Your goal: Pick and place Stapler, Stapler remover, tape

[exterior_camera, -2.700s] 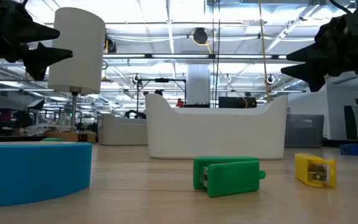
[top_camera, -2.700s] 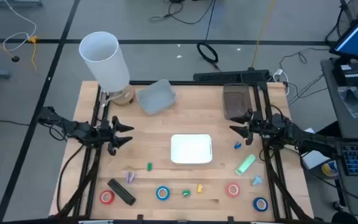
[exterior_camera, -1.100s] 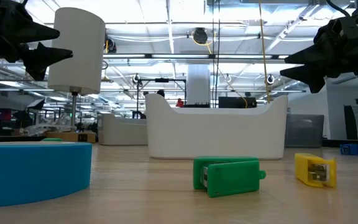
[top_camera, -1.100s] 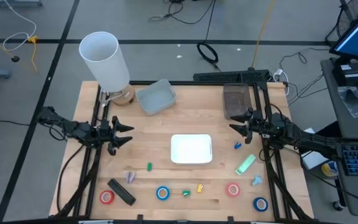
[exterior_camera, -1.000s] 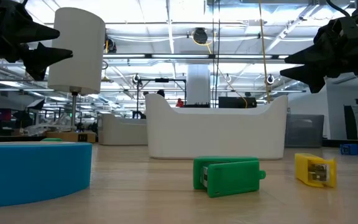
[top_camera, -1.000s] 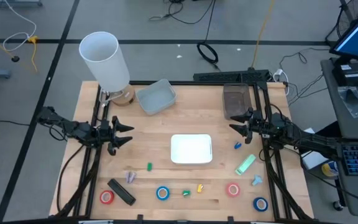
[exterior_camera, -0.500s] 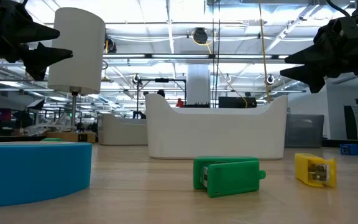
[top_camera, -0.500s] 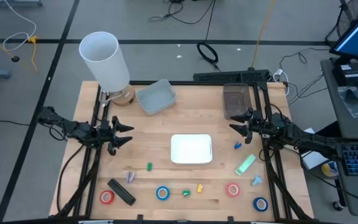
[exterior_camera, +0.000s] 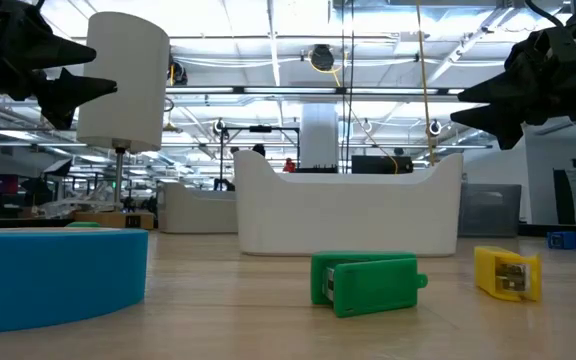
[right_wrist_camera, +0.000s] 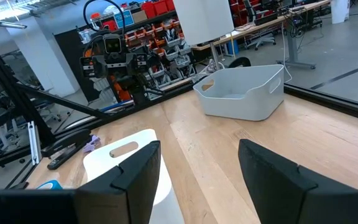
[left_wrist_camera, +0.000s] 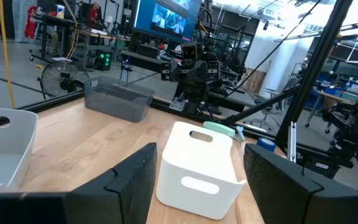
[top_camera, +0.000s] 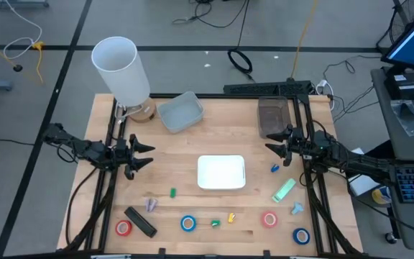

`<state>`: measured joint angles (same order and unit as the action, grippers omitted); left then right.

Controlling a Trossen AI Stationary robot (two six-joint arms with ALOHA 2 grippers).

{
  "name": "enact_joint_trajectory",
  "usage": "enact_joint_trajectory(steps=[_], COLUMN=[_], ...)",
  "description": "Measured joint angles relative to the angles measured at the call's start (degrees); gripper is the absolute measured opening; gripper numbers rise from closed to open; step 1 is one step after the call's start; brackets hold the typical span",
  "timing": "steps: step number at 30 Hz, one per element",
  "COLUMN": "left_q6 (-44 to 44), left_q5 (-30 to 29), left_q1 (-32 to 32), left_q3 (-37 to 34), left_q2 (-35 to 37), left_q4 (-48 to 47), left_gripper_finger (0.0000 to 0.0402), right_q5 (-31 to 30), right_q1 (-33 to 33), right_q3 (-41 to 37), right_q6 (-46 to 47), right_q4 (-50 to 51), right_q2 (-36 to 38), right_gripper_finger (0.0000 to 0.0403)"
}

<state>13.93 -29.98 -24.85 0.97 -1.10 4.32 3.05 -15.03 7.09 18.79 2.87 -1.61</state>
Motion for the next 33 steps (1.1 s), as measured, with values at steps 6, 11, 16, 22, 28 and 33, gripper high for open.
enact_joint_trajectory(steps=[6,11,16,22,28,33], left_q6=[-0.5,-2.7,-3.8,-6.9,-7.3,-7.5], left_q5=[0.0,-0.1,-0.1,-2.6,-4.1,-4.1], left_q1=[0.0,0.0,0.0,0.0,0.0,0.0], left_q3=[0.0,0.0,0.0,0.0,0.0,0.0], left_q2=[0.0,0.0,0.0,0.0,0.0,0.0], left_q4=[0.0,0.0,0.0,0.0,0.2,0.2], left_gripper_finger=[0.0239,0.0239,0.0239,0.0239,0.0239,0.0239], right_q5=[0.0,0.0,0.0,0.0,0.0,0.0], right_q1=[0.0,0.0,0.0,0.0,0.0,0.0], right_q3=[0.0,0.0,0.0,0.0,0.0,0.0], right_q6=[0.0,0.0,0.0,0.0,0.0,0.0], right_q4=[0.0,0.0,-0.2,-1.7,-1.7,-1.7], right_q2=[0.0,0.0,0.0,0.0,0.0,0.0], right_gripper_finger=[0.021,0.021,0.021,0.021,0.021,0.021])
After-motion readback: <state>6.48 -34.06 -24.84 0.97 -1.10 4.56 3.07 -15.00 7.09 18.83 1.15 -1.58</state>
